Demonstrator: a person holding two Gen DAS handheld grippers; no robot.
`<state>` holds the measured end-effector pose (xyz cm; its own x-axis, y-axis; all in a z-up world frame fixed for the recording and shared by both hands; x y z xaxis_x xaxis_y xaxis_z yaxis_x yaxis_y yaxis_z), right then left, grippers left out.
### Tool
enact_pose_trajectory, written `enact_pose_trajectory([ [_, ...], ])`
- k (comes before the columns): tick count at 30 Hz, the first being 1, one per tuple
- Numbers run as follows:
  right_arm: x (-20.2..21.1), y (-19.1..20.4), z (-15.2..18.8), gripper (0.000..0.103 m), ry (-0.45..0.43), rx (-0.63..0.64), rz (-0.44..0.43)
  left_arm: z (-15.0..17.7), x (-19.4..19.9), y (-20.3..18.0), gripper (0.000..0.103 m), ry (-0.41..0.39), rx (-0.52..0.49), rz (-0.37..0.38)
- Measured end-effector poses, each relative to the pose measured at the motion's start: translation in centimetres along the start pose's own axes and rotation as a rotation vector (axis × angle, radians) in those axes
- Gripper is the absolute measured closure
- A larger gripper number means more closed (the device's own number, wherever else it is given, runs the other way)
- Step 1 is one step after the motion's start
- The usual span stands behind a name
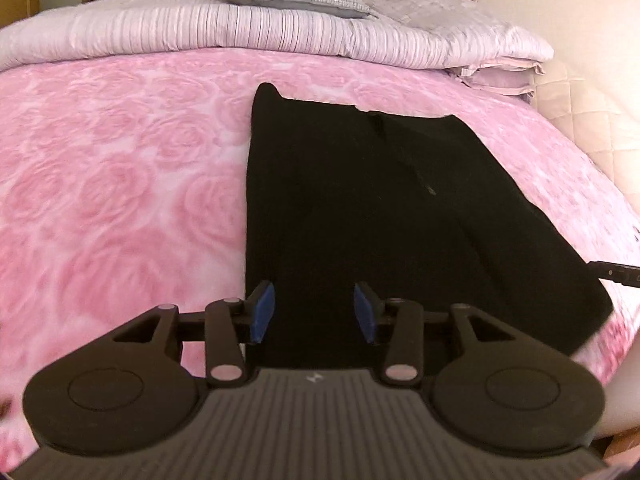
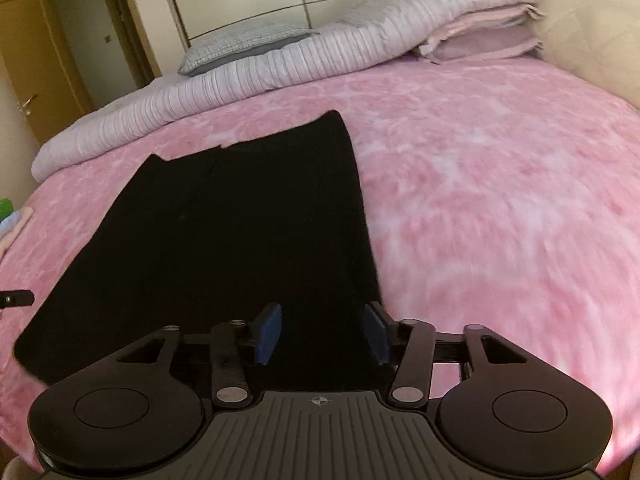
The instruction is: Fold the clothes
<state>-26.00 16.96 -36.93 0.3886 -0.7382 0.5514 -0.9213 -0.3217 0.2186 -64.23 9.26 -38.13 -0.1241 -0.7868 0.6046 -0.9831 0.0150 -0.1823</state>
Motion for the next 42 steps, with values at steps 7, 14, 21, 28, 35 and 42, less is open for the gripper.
enact_pose_trajectory([
  [7, -6.6, -0.7, -1.6, 0.052, 0.008, 0.031, -0.066, -0.7, -5.5, 0.8, 0.06, 0.02, -0.023, -0.004],
  [14, -9.6, 0.4, -2.4, 0.056, 0.03, 0.03, -0.188, -0.5, -6.9, -1.3, 0.075, -0.013, -0.105, 0.102],
  [21, -8.4, 0.0, -4.3, 0.093, -0.072, 0.062, -0.166, -1.8, -6.3, -0.4, 0.093, -0.096, -0.049, 0.119],
  [28, -9.4, -1.3, -3.6, 0.092, -0.036, 0.051, -0.076, -1.4, -8.8, -1.1, 0.087, -0.043, -0.132, 0.064],
  [35, -8.4, -0.5, -4.1, 0.072, -0.027, 0.132, 0.082, -1.9, -4.9, -1.2, 0.087, -0.087, -0.2, -0.037],
  [42, -0.1, 1.3, -1.2, 0.067, -0.134, 0.061, 0.128, 3.1, 2.2, -1.4, 0.089, -0.091, -0.148, -0.018],
])
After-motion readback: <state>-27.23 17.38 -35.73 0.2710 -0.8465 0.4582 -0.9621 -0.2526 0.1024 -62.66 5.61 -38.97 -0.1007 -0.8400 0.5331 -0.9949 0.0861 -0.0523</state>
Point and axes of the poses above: each gripper's, at about its wrist camera, not at the fingertips, and x roughly against the way its jaws point, y to its left, z to its underside, the point moved 9 cm from there along -x, roughly the way its jaws point, and after that the axes turned 10 degrees about -y, right-handed, at the moved point
